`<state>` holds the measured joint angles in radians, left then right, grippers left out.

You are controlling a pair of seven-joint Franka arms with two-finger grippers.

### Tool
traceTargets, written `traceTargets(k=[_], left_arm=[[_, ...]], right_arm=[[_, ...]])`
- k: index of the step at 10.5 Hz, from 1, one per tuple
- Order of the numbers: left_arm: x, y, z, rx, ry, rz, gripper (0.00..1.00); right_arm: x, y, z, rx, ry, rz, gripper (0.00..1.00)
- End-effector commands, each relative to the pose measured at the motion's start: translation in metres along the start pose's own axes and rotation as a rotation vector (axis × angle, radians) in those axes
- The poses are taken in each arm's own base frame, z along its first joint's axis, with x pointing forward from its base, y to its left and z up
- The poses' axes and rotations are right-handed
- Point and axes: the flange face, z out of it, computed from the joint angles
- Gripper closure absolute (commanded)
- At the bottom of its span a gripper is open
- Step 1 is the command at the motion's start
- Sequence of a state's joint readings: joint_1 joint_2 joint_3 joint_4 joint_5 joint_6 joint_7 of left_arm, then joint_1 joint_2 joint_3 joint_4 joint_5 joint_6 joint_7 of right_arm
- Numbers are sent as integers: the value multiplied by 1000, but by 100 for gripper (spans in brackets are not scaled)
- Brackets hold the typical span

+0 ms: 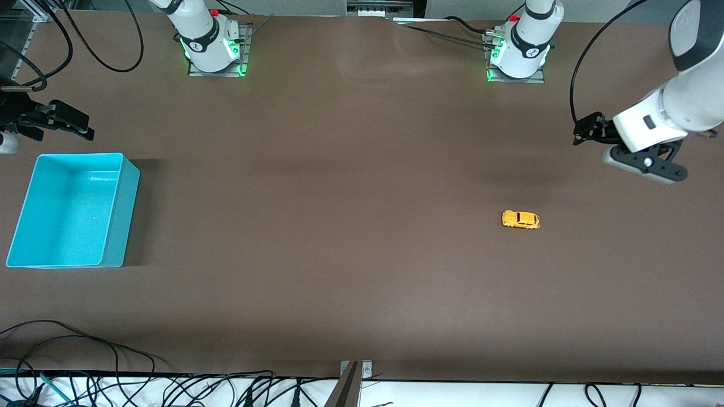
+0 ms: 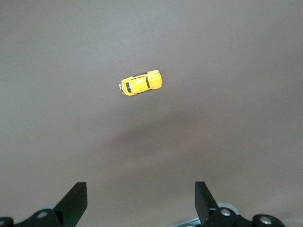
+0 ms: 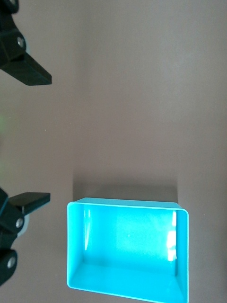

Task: Wind up and store yellow beetle car
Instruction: 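Lower the open left gripper over the yellow beetle car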

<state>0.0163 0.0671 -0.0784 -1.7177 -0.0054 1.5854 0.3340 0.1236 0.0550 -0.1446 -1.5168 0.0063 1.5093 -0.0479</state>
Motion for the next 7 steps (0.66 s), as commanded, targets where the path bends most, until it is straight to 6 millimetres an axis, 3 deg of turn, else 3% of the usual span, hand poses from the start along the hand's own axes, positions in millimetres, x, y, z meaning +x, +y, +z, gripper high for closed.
traceTargets(k=[1,4,7], left_arm=[[22,-13,16,23,15,171,0],[51,-25,51,37,45,401,0],[61,-25,94,66,80,583,0]], right_arm=[[-7,0,-5,12,0,8,0],[-7,1,-5,12,2,9,0],[-6,1,-4,12,3,9,0]])
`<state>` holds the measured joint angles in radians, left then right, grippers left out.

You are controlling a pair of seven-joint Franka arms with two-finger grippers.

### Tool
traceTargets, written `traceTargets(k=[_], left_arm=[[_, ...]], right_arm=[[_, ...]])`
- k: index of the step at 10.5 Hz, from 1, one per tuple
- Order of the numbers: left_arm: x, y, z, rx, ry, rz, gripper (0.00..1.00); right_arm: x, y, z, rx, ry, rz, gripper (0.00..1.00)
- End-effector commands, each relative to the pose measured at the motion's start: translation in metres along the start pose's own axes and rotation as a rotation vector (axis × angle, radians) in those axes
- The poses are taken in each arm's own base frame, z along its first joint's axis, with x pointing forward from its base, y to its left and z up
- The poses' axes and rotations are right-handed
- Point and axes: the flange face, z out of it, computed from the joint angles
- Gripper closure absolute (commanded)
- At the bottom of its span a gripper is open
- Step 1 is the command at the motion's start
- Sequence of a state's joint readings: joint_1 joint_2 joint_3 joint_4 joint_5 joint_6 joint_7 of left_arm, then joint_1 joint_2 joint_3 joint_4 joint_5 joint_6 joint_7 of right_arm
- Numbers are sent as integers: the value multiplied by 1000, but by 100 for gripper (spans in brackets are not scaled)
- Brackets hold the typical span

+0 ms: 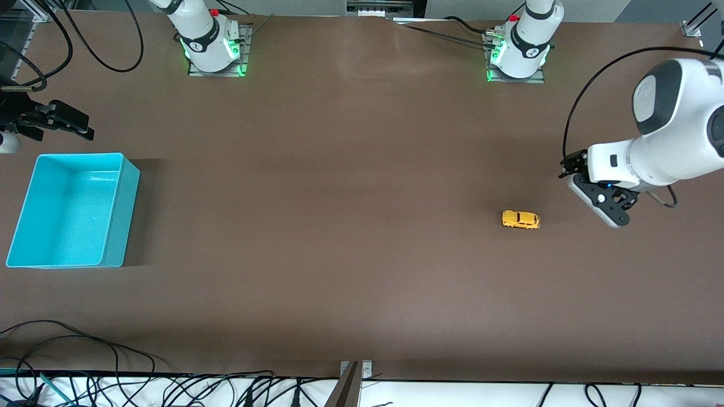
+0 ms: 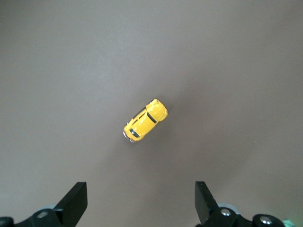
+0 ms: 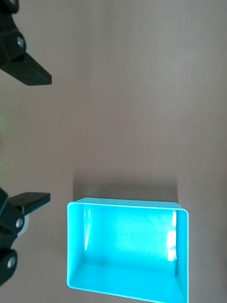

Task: Wind up and store yellow beetle car
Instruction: 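Lower the open left gripper over the yellow beetle car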

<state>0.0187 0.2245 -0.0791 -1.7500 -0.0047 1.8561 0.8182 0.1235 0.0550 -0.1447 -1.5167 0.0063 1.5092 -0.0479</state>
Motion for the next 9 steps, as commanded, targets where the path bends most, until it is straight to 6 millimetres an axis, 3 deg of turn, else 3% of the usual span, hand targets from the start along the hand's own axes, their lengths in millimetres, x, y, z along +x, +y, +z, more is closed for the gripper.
traceTargets(k=[1,5,9], left_arm=[[0,2,32,26,-6,175,0],[4,-3,102,22,0,366,0],[0,7,172,51,20,544,0]], right_arm=[[-5,0,-4,11,4,9,0],[0,0,-2,9,23,9,0],[4,0,0,6,32,11,0]])
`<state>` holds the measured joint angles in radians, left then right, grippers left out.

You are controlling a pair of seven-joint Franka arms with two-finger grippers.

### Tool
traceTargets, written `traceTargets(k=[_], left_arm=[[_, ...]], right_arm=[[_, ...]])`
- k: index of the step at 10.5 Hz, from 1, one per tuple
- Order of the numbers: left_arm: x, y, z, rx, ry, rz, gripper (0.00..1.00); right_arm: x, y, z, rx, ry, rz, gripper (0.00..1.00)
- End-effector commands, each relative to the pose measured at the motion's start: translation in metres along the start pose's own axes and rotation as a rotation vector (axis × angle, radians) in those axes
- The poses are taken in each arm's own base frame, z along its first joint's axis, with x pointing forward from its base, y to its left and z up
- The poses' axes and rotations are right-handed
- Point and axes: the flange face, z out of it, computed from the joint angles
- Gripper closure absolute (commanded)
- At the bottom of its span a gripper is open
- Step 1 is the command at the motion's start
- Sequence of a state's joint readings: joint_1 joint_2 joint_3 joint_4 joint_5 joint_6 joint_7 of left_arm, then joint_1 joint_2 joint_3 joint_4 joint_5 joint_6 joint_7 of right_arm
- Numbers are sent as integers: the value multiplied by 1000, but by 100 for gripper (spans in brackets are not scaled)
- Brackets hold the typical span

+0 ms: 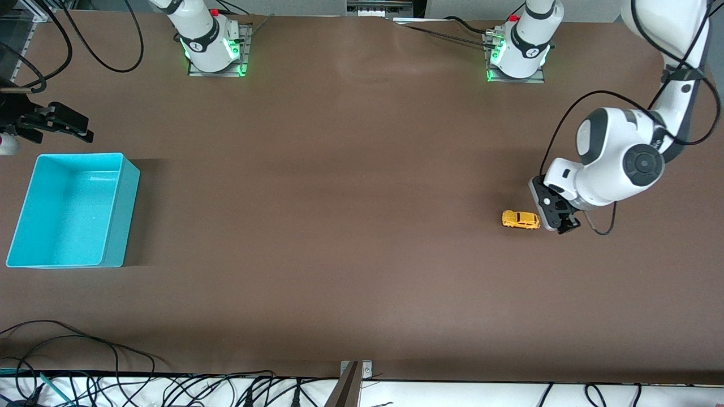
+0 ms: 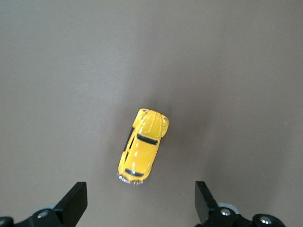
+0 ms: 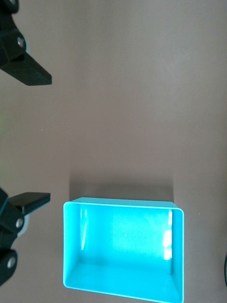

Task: Wind up and store yellow beetle car
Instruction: 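Lower the open left gripper over the yellow beetle car, then close the left gripper on the yellow car's body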

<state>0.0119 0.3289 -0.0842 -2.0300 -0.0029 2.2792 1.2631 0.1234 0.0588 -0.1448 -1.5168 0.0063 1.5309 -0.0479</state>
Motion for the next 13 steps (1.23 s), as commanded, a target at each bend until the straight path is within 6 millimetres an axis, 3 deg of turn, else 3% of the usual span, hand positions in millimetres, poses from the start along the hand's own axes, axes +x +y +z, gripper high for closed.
traceTargets(k=[1,3,12,13], left_arm=[[-1,-2,29,19,-5,131,0],[-3,-5,52,24,0,189,0],[2,-6,99,29,9,253,3],[2,-6,99,29,8,254,27]], right_arm=[[0,0,0,8,16,11,0],[3,0,2,8,19,11,0],[5,1,4,8,25,14,0],[5,1,5,8,24,13,0]])
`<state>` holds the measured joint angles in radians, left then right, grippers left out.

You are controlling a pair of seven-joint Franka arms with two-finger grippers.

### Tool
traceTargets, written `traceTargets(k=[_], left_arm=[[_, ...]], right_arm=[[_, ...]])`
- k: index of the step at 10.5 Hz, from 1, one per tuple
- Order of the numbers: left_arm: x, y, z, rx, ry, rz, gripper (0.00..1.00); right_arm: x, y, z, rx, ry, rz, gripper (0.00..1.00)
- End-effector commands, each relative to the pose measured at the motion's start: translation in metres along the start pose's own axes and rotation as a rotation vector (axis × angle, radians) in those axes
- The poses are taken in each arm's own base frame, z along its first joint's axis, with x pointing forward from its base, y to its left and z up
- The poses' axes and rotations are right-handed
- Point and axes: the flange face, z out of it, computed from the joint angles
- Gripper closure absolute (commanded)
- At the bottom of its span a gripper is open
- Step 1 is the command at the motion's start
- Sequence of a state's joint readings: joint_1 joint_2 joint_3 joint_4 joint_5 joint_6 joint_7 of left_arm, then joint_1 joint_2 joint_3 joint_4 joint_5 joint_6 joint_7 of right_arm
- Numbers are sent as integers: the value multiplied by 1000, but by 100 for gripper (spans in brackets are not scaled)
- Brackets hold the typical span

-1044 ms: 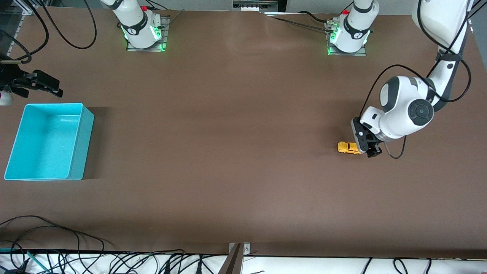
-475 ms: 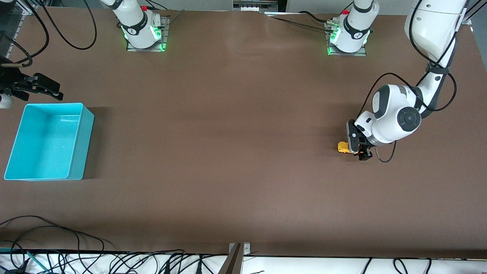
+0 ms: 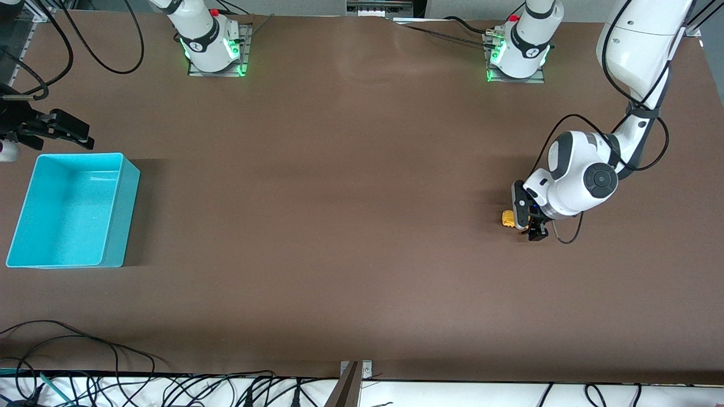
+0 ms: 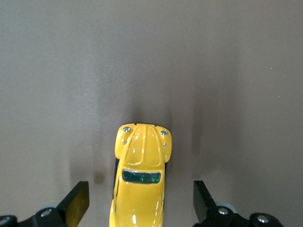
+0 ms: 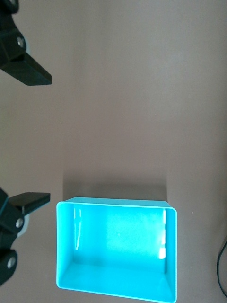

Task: Wind up and store yellow beetle car
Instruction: 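Close the left gripper on the yellow car's body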

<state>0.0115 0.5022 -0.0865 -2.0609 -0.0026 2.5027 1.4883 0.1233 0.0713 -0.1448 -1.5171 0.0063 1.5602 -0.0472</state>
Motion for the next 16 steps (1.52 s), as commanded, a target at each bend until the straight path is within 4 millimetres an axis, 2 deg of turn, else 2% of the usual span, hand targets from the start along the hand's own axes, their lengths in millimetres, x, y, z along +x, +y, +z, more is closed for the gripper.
traceTargets(k=[1,3,4,5,12,16], left_arm=[[0,-4,1,15,-11,33,49],[0,-5,-4,24,-11,34,73],[1,-6,-7,26,-11,35,91],[-1,-6,-9,25,-11,32,100],[-8,-4,0,6,-12,23,100],[-40,-6,9,-6,-8,14,100]], right_arm=[[-2,1,0,10,7,13,0],[-2,1,-1,10,9,12,0],[-2,1,0,10,7,12,0],[-2,1,-1,10,9,13,0],[-2,2,0,10,7,13,0],[-1,2,0,11,7,12,0]])
